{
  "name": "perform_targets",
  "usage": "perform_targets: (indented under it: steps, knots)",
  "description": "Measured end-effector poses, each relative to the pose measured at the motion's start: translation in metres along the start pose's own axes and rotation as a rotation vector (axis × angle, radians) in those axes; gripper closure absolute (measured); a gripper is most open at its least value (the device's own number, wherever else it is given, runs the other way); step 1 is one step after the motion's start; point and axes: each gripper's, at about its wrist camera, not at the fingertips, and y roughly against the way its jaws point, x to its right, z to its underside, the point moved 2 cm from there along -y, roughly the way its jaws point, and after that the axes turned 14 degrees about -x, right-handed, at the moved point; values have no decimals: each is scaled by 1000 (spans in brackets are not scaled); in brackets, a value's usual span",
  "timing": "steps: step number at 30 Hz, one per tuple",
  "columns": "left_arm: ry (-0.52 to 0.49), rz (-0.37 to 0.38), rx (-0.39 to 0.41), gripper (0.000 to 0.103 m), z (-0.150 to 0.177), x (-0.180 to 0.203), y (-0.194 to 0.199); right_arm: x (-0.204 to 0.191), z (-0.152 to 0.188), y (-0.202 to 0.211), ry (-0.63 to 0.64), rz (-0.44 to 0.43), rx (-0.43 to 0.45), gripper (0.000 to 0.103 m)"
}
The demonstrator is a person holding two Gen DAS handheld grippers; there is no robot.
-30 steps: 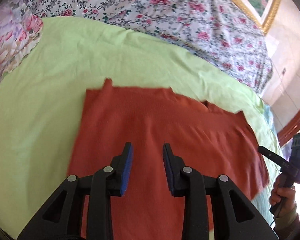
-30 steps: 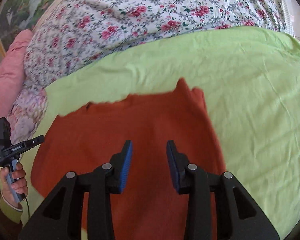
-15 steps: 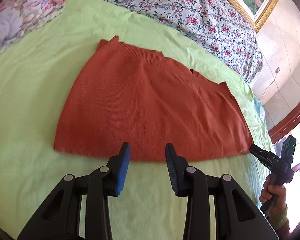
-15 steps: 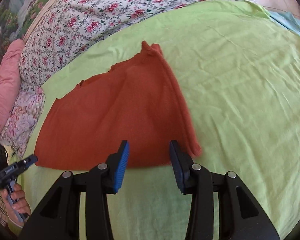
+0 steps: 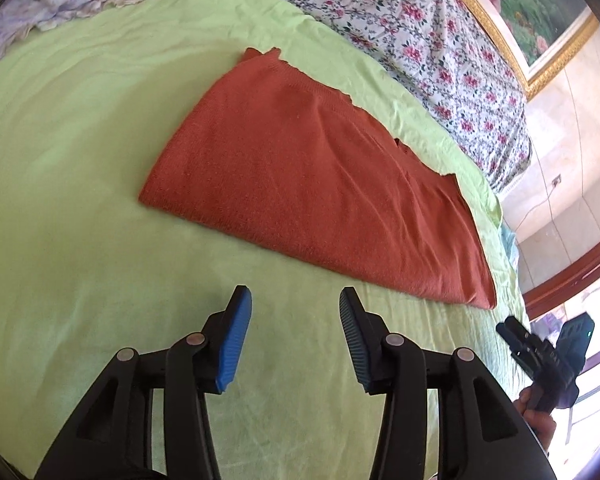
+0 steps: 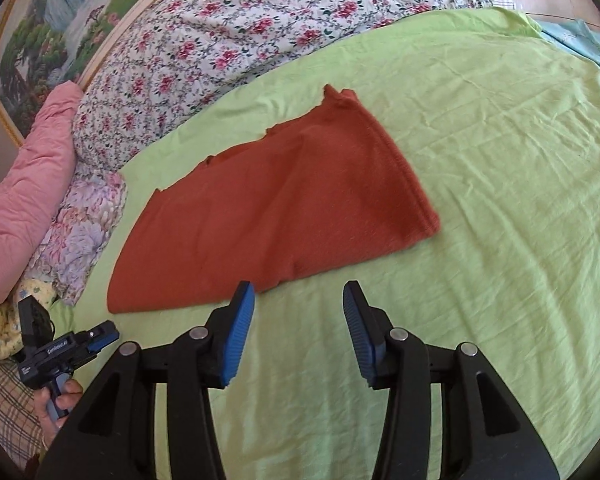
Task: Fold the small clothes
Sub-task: 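Grasp the folded sweater edge with the left gripper and fold it over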
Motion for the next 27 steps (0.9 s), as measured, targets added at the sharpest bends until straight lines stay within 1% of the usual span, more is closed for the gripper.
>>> perform_targets:
  steps: [2, 4, 5, 9, 12, 14, 15, 17, 18, 19, 20, 21, 22, 24, 25, 27]
  knots:
    - [31, 6, 7, 51, -4, -5, 0, -4, 5, -2, 6, -9, -11, 55]
    - [61, 13, 13, 42, -10, -9, -2, -6, 10, -5, 9, -18, -21, 55]
    - [79, 18, 14, 41, -14, -12, -4, -7, 11, -6, 9, -21, -25, 55]
    - [136, 51, 29, 40, -31, -24, -13, -10, 15, -9, 14, -34, -36, 55]
    - [194, 100, 68, 40, -46, -35, -18, -13, 13, -6, 13, -47, -34, 55]
    - [251, 155, 100, 40, -56, -46, -20, -15, 12, -5, 16, -53, -32, 55]
    - [267, 166, 116, 41, -60, -49, -20, -17, 12, -4, 19, -56, -31, 55]
    - [276, 151, 140, 47, -67, -51, -21, -20, 9, -3, 26, -62, -31, 55]
    - [276, 126, 151, 53, -72, -51, -23, -20, 8, -3, 28, -64, -31, 55]
    - [276, 112, 155, 67, -75, -49, -24, -20, 7, -4, 29, -67, -31, 55]
    - [274, 93, 157, 79, -79, -47, -27, -21, 6, -5, 29, -71, -32, 55]
    - [273, 85, 159, 93, -81, -45, -28, -20, 5, -6, 29, -73, -33, 55]
    - [269, 71, 167, 94, -83, -43, -27, -20, 4, -6, 28, -75, -34, 55]
    - [220, 34, 193, 95, -85, -28, -20, -18, 0, -8, 26, -79, -35, 55]
    - [161, 6, 213, 96, -87, -11, -14, -18, -2, -8, 24, -81, -33, 55]
    - [68, 6, 230, 97, -87, 17, -6, -14, -7, -7, 19, -85, -23, 55]
